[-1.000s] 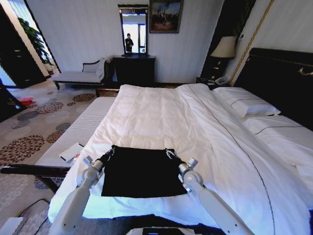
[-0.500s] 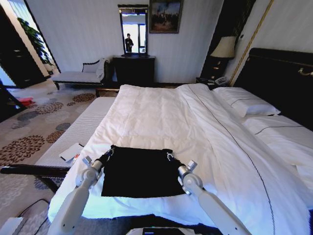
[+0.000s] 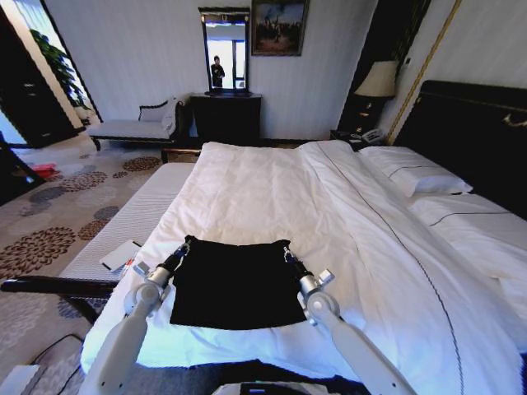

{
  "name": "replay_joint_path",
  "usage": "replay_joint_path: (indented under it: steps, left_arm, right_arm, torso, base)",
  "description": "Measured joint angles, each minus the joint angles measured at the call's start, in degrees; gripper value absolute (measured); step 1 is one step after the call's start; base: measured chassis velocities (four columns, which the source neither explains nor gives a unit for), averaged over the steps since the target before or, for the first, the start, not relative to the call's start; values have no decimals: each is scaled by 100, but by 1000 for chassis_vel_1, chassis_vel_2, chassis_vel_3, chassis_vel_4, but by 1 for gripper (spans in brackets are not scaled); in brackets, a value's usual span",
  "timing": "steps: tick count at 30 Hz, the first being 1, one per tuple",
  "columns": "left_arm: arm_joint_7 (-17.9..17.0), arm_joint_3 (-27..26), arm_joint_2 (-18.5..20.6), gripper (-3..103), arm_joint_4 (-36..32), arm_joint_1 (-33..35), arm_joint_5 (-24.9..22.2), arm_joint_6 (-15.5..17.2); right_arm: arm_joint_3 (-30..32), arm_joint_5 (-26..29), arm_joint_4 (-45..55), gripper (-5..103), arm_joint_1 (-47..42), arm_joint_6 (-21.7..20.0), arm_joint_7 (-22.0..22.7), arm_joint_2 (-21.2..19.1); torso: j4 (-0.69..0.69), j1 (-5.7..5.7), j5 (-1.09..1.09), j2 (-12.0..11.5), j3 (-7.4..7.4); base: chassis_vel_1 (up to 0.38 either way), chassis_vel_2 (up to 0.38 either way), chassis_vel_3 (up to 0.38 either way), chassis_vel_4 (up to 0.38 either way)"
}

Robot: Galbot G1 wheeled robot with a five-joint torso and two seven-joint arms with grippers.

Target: Fold the clothes on the bed.

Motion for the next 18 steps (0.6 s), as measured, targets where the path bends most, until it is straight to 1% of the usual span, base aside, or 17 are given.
replay_joint_path:
  steps: [1,2,4,6,7,9,11,12,15,16,18]
  left_arm:
    - [129,-61,-29,2,-47,30,-28,-37]
    - [129,-61,-29,2,-47,30,-28,-37]
    - [389,-172,-88,2,-124,73,-89,-104]
    - [534,-230,-152,2,-159,92,-133,-122]
    - [534,-230,-152,2,-159,92,-133,-122]
    - [741,-304,-275,2,-213,114,-147,-130]
    - [999,-369,-403,2,-258,135,-54,-137]
    - [999,-369,-403,2,-258,135,-54,-137]
    - [1366,-488,-546,2,-252,147,218,-161]
    - [1366,-488,-546,2,-252,147,218,-161]
    - [1738,-580,-591,2,-187,143,366,-224]
  right_arm:
    - [45,23,35,1,-73,103,-250,63]
    - [45,23,35,1,-73,103,-250,63]
    - [121,72,76,1,-217,310,-733,214]
    - [147,87,63,1,-276,438,-1016,291]
    - [147,87,63,1,-276,438,-1016,291]
    - [171,106,18,1,-317,594,-1404,345]
    - [205,109,-36,1,-339,735,-1798,356]
    - [205,109,-36,1,-339,735,-1798,356]
    - [272,113,-118,1,-369,855,-2345,347]
    - [272,113,-118,1,-369,855,-2345,347]
    - [317,113,-180,1,-386,929,-2753,319]
  torso:
    - [1,0,0,0,0]
    - [1,0,0,0,0]
    - [1,0,0,0,-1]
    - [0,0,0,0,0]
    - [0,0,0,0,0]
    - [1,0,0,0,0]
    - [0,0,-1,0,0]
    - [0,0,-1,0,0]
    - [0,0,0,0,-1]
    - [0,0,0,0,-1]
    - [0,0,0,0,0]
  base:
    - [0,0,0,0]
    - [0,0,0,0]
    - [0,0,0,0]
    - [0,0,0,0]
    - [0,0,0,0]
    - [0,0,0,0]
    - [0,0,0,0]
    - [0,0,0,0]
    - [0,0,0,0]
    - [0,0,0,0]
    - [0,0,0,0]
